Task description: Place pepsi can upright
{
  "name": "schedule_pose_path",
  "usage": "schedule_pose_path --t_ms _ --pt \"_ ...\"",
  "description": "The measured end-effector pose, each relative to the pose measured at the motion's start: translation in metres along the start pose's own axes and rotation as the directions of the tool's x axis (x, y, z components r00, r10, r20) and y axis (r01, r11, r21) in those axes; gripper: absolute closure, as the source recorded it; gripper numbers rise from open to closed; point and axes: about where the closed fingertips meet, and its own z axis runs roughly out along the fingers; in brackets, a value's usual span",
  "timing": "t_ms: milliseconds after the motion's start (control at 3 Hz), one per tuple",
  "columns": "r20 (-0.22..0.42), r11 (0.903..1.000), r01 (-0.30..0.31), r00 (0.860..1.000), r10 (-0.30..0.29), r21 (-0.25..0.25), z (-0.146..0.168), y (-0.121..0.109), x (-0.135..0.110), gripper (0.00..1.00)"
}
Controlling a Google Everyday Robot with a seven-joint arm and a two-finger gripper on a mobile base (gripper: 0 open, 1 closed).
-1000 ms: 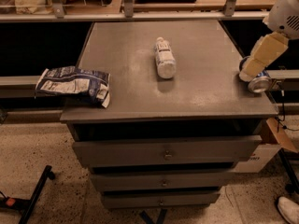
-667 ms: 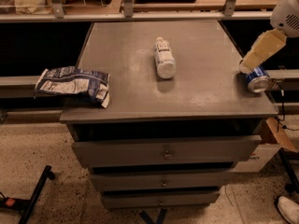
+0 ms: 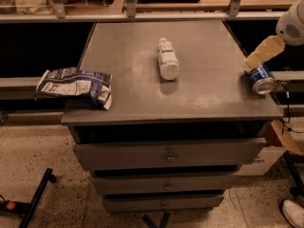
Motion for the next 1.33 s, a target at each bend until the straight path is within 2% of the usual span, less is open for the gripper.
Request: schedule_pose_path --t_ms 333,667,1000,1333 --pt "-0.008 0.9948 -0.096 0.995 0.096 0.033 0.023 -0.006 0.005 0.00" --pt "-0.061 0.9799 -0.194 0.979 0.196 0.047 0.044 -0.002 0.013 0.00" --pt "-0.123 0.9622 -0.266 0.955 0.271 0.060 0.060 0.003 0.018 0.00" --pt "-0.192 0.9483 -0.310 0.929 0.317 0.067 0.074 0.009 0.020 0.00"
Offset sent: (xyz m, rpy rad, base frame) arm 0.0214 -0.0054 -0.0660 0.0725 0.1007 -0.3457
